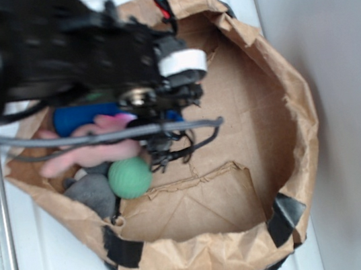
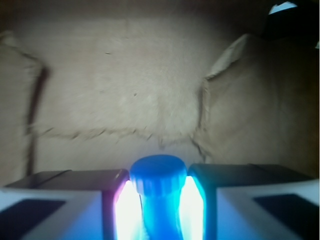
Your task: Grab the blue bottle.
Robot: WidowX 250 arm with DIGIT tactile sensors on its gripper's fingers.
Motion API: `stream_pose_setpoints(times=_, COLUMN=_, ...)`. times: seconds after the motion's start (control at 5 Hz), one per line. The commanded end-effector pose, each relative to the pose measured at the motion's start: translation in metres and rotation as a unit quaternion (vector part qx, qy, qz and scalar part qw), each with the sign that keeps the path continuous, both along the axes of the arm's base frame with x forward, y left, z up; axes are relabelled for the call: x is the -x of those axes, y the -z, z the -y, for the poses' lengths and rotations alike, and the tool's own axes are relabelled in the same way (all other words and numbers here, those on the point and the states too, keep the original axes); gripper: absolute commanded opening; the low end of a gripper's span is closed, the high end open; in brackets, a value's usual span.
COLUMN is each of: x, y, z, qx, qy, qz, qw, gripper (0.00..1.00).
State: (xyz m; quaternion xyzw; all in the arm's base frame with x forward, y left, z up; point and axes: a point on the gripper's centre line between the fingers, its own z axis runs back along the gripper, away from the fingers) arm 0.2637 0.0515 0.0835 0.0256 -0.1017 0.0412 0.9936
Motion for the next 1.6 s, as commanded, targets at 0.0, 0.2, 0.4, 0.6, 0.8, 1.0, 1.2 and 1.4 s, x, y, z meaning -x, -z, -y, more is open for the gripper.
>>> stream_pose_setpoints(times=0.0, x=-0.011, y=-0.059, z=0.010, qx=0.044, qy=0.003, qz=0.021, qw=0.999, gripper=0.00)
stream_pose_setpoints(times=0.2, x=-0.020, y=-0.072, z=0.014, qx=0.069, qy=0.009, qz=0.025, qw=0.997, gripper=0.00)
stream_pose_setpoints(times=0.4, x=-0.023, y=-0.075, z=0.015, qx=0.084, qy=0.013, qz=0.030, qw=0.996, gripper=0.00)
stream_pose_setpoints(times=0.6, x=-0.025, y=-0.075, z=0.018, qx=0.081, qy=0.006, qz=0.034, qw=0.996, gripper=0.00)
stream_pose_setpoints(times=0.8, x=-0.019, y=-0.072, z=0.015, qx=0.066, qy=0.008, qz=0.025, qw=0.997, gripper=1.00)
stream_pose_setpoints(times=1.0, x=-0.019, y=-0.072, z=0.015, qx=0.066, qy=0.008, qz=0.025, qw=0.997, gripper=1.00)
stream_pose_setpoints(times=1.2, x=-0.019, y=-0.072, z=0.015, qx=0.066, qy=0.008, qz=0.025, qw=0.997, gripper=1.00)
stream_pose_setpoints(times=1.4, x=-0.030, y=-0.055, z=0.017, qx=0.057, qy=0.057, qz=0.044, qw=0.996, gripper=1.00)
